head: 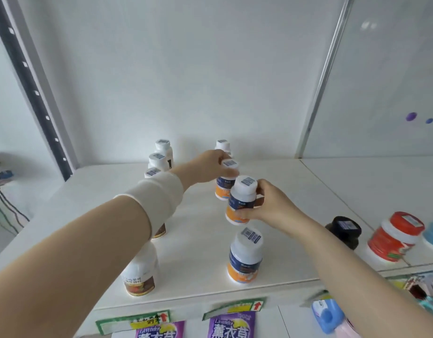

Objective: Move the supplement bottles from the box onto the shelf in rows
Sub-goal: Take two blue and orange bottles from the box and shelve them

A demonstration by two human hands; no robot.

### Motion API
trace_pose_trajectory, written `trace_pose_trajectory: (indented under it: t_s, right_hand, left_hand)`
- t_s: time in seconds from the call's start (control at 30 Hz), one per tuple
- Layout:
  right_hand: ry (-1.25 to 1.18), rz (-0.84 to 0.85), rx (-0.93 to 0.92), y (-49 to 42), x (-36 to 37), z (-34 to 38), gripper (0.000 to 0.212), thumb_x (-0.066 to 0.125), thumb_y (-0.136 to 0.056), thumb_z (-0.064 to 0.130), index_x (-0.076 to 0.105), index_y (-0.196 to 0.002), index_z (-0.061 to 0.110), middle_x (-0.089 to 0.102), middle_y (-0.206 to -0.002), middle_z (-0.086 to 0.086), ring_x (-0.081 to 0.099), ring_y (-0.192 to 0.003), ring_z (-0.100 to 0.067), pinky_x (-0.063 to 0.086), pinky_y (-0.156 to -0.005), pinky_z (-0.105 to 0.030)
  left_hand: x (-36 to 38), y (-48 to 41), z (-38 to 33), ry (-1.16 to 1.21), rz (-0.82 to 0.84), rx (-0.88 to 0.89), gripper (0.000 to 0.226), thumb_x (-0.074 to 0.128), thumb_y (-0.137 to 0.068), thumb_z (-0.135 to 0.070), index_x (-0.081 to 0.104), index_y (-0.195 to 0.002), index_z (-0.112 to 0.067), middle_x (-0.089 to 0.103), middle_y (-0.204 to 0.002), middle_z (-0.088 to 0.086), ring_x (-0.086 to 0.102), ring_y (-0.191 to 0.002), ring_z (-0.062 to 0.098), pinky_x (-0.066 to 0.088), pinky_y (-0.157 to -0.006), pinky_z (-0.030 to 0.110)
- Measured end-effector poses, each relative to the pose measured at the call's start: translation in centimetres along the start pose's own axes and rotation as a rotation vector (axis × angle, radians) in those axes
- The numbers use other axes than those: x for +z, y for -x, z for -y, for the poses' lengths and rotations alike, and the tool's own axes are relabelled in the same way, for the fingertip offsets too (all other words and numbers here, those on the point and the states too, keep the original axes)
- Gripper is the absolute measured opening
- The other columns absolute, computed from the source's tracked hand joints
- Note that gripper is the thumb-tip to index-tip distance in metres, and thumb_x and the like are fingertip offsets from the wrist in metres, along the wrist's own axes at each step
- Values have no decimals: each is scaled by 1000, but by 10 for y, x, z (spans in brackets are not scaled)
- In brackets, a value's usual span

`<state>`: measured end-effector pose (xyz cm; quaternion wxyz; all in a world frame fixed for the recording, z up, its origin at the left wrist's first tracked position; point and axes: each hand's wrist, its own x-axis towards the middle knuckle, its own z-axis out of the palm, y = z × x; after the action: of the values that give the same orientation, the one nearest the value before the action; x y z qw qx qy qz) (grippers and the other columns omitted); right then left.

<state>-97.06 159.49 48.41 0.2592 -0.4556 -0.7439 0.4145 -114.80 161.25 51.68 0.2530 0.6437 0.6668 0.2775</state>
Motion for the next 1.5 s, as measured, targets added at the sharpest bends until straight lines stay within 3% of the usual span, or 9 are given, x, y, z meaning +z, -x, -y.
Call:
trace_pose_trajectory:
  t_s: [0.37, 0.57, 0.7, 0.8, 0.9, 1.03, 1.17, 1.33, 1.5]
  right_hand:
    - [54, 126, 28, -16, 12, -21, 57, 84, -62, 17, 49, -107, 20, 61, -110, 4, 63, -99, -15, 52, -90, -35]
    - [34, 136, 48, -14, 13, -21, 57, 83, -64, 17, 46, -107, 23, 59, -111, 5, 61, -102, -16, 51, -92, -34]
    - [-26, 170, 48, -11, 6, -11, 60, 79, -71, 14, 45, -119, 21, 57, -117, 4, 59, -101, -11, 51, -81, -22]
    - [-10, 101, 32, -6, -9, 1, 71, 77, -75, 24, 38, -135, 19, 51, -126, 3, 52, -113, -13, 43, -89, -25]
    - [51, 35, 2, 0, -28, 22, 73, 72, -78, 36, 35, -140, 18, 47, -134, 2, 50, -116, -14, 40, -90, -27]
    - [311, -41, -143, 13, -33, 58, 68, 64, -84, 36, 33, -141, 14, 42, -142, -4, 45, -126, -20, 38, -95, -30]
    - [652, -44, -349, 43, -2, 83, 55, 54, -91, 28, 33, -140, 13, 36, -143, -9, 38, -131, -26, 35, -100, -34]
    - [769, 4, -595, 97, 71, 112, 49, 50, -92, 24, 36, -138, 12, 41, -138, -13, 42, -126, -30, 38, -96, -37]
    - [801, 151, -786, 151, 161, 152, 51, 46, -94, 22, 30, -141, 11, 35, -142, -12, 38, -128, -30, 32, -101, -36]
  left_hand:
    - [5, -16, 9, -106, 104, -50, 43, 69, -83, -30, 52, -119, -15, 58, -116, 3, 56, -107, 22, 43, -92, 30]
    - [9, -19, 10, -113, 93, -60, 46, 69, -83, -32, 49, -121, -14, 57, -119, 3, 56, -106, 21, 44, -89, 30]
    - [6, -16, 6, -134, 112, -83, 54, 67, -83, -36, 45, -129, -19, 49, -116, -3, 50, -104, 17, 39, -88, 26]
    - [-2, -6, -5, -154, 89, -83, 58, 66, -84, -38, 42, -133, -18, 50, -129, -1, 50, -114, 18, 37, -96, 28]
    - [-19, 18, -23, -235, 1, -50, 55, 63, -87, -37, 43, -133, -15, 53, -131, 1, 51, -119, 20, 37, -94, 27]
    - [-48, 71, -40, -766, -213, 19, 49, 55, -92, -37, 41, -134, -18, 51, -132, 4, 49, -120, 24, 39, -93, 34]
    - [-62, 141, -42, -1199, -329, -53, 45, 49, -94, -36, 43, -132, -12, 52, -126, 8, 49, -117, 26, 39, -88, 32]
    - [-69, 245, -24, -1365, -365, -211, 44, 50, -94, -36, 43, -129, -10, 54, -124, 8, 51, -116, 27, 40, -90, 33]
    - [-97, 359, 13, -1375, -362, -447, 43, 50, -94, -29, 41, -132, -11, 52, -129, 8, 49, -120, 27, 39, -95, 34]
